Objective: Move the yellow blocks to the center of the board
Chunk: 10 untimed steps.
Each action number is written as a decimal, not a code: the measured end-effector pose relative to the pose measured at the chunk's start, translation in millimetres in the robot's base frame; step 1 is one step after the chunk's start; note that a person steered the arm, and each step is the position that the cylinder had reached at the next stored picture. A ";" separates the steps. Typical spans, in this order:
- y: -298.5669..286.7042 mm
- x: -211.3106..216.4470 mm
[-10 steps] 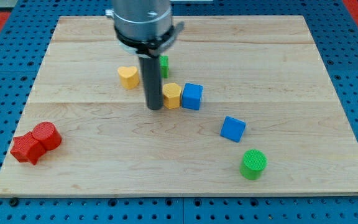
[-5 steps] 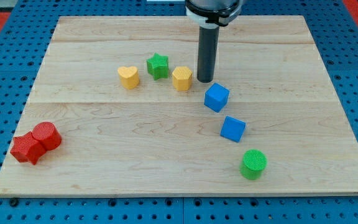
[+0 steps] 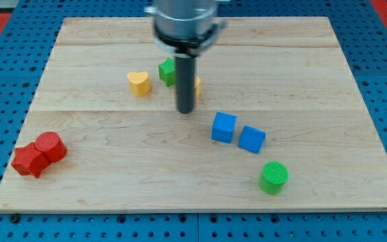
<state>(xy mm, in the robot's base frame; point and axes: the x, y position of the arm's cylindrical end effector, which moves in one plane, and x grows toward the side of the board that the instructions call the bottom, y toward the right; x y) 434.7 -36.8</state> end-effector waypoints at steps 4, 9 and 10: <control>-61.7 -139.2; -35.5 -50.4; -20.4 -46.1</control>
